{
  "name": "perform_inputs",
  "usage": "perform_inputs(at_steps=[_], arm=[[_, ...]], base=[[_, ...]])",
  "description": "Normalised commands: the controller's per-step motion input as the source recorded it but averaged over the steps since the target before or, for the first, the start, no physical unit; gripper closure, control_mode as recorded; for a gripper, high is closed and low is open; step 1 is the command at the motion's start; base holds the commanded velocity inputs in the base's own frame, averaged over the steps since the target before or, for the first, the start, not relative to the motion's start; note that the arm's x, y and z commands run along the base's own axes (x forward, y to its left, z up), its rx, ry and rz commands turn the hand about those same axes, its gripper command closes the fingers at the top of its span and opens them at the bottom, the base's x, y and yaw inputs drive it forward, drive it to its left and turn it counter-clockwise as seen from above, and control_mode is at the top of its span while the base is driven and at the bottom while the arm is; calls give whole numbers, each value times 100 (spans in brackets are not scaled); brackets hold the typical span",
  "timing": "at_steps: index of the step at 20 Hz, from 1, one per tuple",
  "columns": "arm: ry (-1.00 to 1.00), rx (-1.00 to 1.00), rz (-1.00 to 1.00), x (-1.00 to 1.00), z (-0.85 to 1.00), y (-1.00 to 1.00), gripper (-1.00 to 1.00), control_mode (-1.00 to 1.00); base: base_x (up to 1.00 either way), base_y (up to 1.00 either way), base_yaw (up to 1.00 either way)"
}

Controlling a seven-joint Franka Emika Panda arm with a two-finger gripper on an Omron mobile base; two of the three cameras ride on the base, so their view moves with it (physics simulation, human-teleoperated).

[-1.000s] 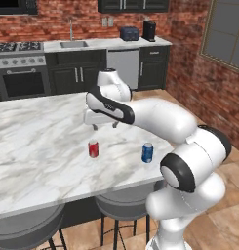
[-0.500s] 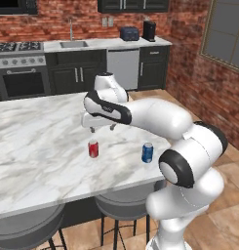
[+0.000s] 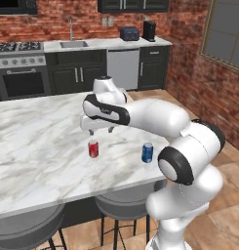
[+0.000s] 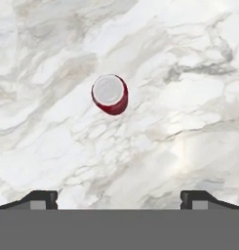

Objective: Four empty soda cans are scattered around the kitchen. Gather all the cans and cluster them next to the stove for recycling.

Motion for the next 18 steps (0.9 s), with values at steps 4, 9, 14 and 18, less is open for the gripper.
perform_inputs(at_steps=[4,9,14,18], arm=[[0,0,1,23,-25,2,-100,-100],[0,0,1,21,-27,14,-100,-100],[0,0,0,25,-20,18,-100,-100],[0,0,3,20,-21,2,-100,-100]], base=[[0,0,0],[0,0,0],[0,0,0],[0,0,0]])
